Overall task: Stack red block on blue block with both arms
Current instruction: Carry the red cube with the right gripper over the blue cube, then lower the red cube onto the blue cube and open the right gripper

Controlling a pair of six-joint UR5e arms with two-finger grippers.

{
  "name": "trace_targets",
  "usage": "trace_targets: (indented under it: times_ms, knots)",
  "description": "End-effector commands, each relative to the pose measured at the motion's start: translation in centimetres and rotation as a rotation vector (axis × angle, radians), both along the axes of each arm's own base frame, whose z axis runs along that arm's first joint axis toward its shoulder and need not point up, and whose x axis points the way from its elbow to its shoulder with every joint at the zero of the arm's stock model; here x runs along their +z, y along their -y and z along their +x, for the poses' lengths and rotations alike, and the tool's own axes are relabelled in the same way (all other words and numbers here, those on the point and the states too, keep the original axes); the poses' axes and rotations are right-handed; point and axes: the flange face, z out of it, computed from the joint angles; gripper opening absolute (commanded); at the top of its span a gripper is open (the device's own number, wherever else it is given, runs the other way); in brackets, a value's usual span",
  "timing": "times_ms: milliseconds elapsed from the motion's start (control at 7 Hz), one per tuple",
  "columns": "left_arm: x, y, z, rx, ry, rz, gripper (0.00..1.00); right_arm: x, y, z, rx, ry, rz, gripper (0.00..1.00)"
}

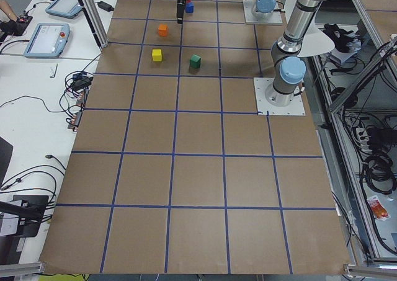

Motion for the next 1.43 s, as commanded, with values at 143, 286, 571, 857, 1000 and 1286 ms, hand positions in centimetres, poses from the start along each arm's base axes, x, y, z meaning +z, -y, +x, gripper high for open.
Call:
trace_targets:
  times_ms: [143, 286, 571, 857, 1000, 1286]
  knots:
    - [0.1, -0.1, 0.0, 0.0, 0.001, -0.002, 1.0, -0.5, 0.0, 0.0, -0.001, 0.005, 0.005, 0.0]
    - [0.1, -0.2, -0.1, -0.001, 0.001, -0.001, 1.0, -0.5, -0.1, 0.0, 0.003, 0.002, 0.008, 0.0]
    - [-0.1, -0.1, -0.3, 0.026, -0.007, 0.006, 1.0, -1.8, -1.0, 0.2, -0.003, 0.009, 0.034, 0.0]
    - [-0.4, -0.2, -0.4, 0.026, -0.016, 0.017, 1.0, -1.9, -1.0, 0.1, -0.003, -0.009, -0.006, 0.02]
    - [-0.6, -0.1, -0.4, 0.036, -0.017, 0.028, 1.0, -1.9, -1.0, 0.1, 0.0, -0.01, -0.01, 0.07]
    - [-0.5, -0.1, -0.5, 0.043, -0.019, 0.028, 1.0, -1.9, -1.0, 0.1, 0.0, -0.009, -0.009, 0.59]
